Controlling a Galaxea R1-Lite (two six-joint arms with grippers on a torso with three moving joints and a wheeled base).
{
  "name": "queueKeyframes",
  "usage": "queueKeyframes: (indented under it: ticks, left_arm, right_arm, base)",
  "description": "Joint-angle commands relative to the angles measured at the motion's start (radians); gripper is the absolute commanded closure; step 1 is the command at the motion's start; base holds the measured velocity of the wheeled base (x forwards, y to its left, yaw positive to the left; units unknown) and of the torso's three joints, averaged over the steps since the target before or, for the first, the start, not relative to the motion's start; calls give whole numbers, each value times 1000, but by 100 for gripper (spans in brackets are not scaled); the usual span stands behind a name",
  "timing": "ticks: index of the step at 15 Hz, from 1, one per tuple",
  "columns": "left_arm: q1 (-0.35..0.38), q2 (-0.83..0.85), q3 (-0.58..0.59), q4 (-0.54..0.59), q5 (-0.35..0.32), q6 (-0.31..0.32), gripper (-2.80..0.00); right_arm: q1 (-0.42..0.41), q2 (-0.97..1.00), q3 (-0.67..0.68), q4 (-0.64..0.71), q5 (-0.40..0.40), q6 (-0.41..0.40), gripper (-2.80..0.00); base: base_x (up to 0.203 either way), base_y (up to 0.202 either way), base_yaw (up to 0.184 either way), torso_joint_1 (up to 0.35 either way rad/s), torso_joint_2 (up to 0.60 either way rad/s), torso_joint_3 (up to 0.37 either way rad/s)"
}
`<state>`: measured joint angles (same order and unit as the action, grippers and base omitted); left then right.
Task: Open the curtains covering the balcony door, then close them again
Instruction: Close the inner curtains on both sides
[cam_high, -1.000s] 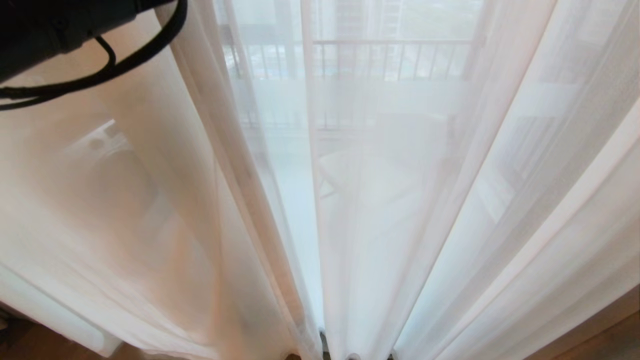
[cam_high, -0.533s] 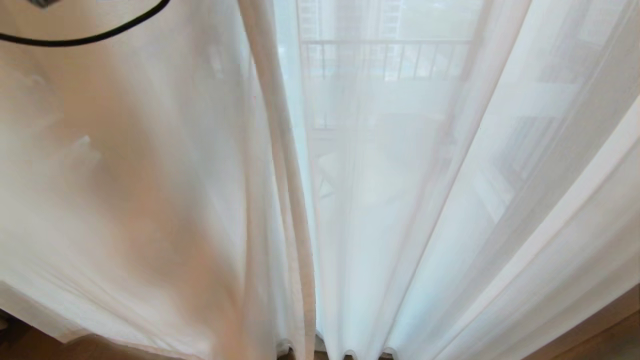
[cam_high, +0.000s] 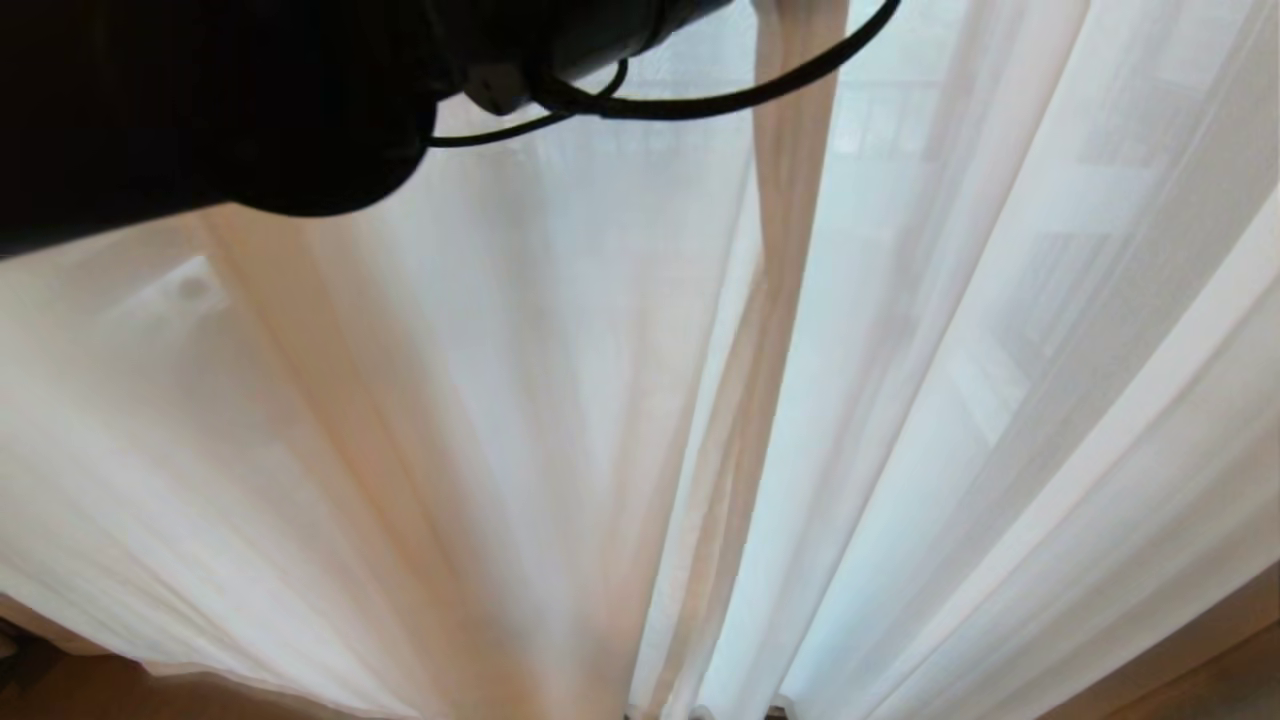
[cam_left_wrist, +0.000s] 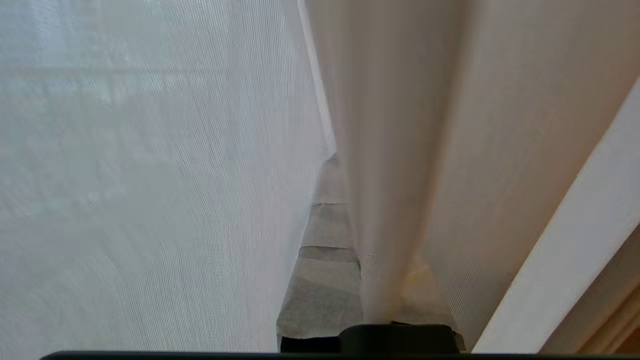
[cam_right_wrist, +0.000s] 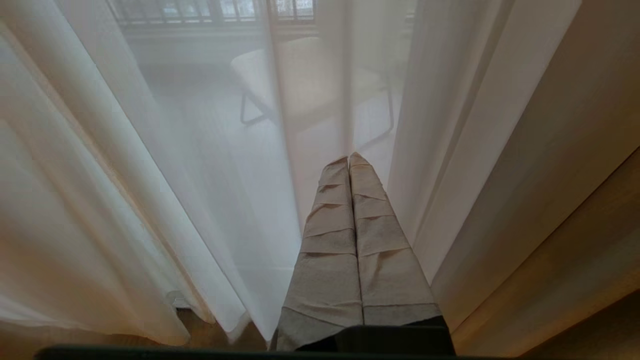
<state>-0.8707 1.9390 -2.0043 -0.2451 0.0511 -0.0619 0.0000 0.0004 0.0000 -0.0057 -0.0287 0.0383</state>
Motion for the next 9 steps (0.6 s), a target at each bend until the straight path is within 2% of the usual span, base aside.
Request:
queueKeyframes:
  ticks: [1,5,9]
  left_arm:
    - [-20,55,1,-4,0,-1,0]
    - [-13,63,1,-25,9,-3,0]
    - [50,43,1,-26,13,7,0]
  right_arm:
    - [0,0,0,0,0,0,0]
    - [0,0,0,-2,0,0,0]
    - [0,0,0,0,0,0,0]
  base:
    - [0,0,0,0,0,0]
    - [0,0,0,0,0,0]
    - [0,0,0,0,0,0]
